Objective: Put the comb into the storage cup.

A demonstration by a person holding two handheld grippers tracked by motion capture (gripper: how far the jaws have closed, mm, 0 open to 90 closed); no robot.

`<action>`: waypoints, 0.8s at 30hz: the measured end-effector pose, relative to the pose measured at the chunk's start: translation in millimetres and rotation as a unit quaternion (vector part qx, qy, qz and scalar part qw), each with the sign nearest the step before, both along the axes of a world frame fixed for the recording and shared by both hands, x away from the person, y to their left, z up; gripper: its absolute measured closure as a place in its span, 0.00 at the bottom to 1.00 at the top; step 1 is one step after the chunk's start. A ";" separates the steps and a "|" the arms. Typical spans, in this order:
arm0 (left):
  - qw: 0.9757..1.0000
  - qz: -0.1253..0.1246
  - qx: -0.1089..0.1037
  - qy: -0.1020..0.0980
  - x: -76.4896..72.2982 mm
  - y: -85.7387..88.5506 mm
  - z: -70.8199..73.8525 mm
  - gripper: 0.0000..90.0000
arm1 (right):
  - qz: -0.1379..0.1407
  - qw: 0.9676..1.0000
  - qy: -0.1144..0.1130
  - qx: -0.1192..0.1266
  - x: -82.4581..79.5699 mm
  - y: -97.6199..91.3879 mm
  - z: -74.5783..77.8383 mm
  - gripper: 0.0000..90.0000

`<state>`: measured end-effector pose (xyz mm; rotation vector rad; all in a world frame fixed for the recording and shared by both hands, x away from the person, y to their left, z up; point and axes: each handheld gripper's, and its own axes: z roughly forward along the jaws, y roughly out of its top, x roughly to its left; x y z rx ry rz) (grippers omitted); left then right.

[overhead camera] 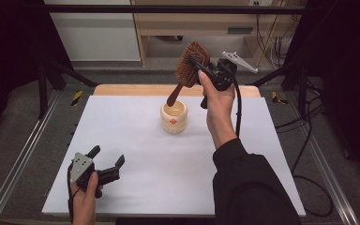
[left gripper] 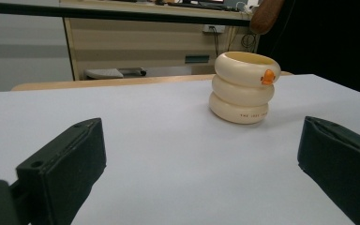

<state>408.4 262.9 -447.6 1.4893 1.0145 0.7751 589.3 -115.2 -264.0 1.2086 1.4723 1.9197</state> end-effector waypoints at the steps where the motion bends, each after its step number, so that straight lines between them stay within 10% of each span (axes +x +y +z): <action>1: 1.000 -0.001 0.000 0.000 0.0 -0.4 0.0 0.01 | -0.001 1.000 0.000 -0.002 0.0 -0.2 -0.2 0.58; 24: 1.000 -0.002 0.004 0.000 0.5 -0.6 0.2 0.02 | -0.010 0.999 0.011 -0.029 6.9 1.5 -13.6 0.57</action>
